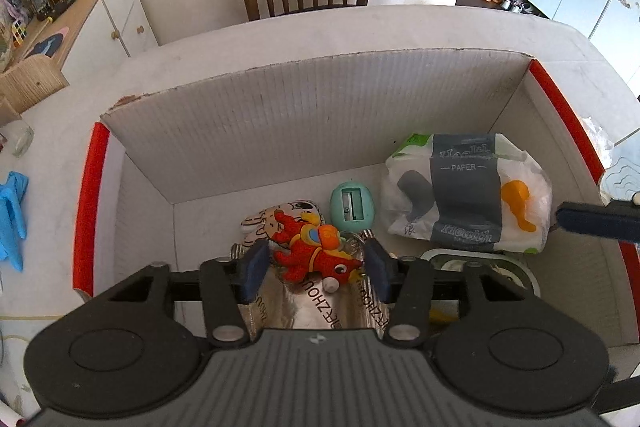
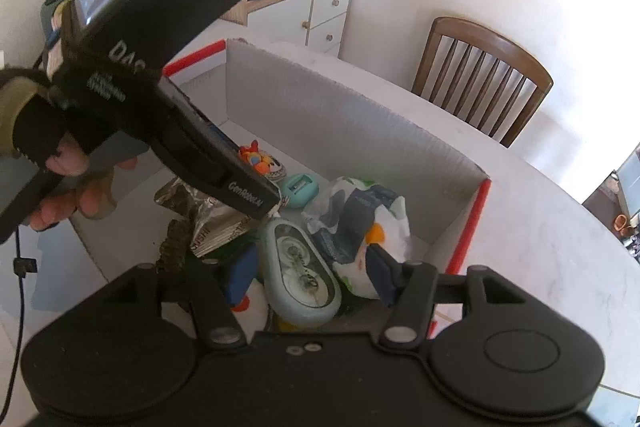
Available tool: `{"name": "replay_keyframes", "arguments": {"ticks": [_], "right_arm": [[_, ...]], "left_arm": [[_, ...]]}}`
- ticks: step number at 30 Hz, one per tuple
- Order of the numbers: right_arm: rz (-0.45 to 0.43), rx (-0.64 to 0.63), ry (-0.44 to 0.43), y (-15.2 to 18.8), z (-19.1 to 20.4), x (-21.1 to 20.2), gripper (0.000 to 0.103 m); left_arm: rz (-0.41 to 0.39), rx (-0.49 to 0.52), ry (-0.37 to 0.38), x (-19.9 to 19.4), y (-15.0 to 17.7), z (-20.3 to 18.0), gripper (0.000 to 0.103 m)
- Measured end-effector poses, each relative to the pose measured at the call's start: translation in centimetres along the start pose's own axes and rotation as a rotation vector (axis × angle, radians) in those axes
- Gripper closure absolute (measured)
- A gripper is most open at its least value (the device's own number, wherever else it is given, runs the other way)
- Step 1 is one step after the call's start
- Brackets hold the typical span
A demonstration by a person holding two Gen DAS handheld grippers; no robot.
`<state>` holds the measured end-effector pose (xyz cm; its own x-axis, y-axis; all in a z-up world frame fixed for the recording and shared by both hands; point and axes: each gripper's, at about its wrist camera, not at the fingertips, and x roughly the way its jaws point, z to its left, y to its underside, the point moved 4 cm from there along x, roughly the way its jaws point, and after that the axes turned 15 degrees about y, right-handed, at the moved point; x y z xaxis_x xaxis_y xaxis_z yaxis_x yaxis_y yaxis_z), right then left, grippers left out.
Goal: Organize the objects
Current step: 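Lower the fish plush into the box and open the left tool while the right tool releases the blue case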
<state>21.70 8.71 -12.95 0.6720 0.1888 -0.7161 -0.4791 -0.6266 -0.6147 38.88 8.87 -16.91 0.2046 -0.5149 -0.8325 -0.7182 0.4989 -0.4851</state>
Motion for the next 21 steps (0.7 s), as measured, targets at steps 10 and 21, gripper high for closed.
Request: {"name": "replay_keyframes", "arguments": {"ticks": [10,21], "right_arm": [[-0.039,0.046,-0.049,-0.4,-1.8,-3.0,0.04],[-0.111,0.106,-0.068,-0.3,-4.6,-7.4,0.036]], "left_arm": [[-0.059,0.011,-0.012,-2.9,0.0,-1.2,0.04],[-0.197,0.014,-0.008,-9.0,0.2,-4.5,0.039]]}}
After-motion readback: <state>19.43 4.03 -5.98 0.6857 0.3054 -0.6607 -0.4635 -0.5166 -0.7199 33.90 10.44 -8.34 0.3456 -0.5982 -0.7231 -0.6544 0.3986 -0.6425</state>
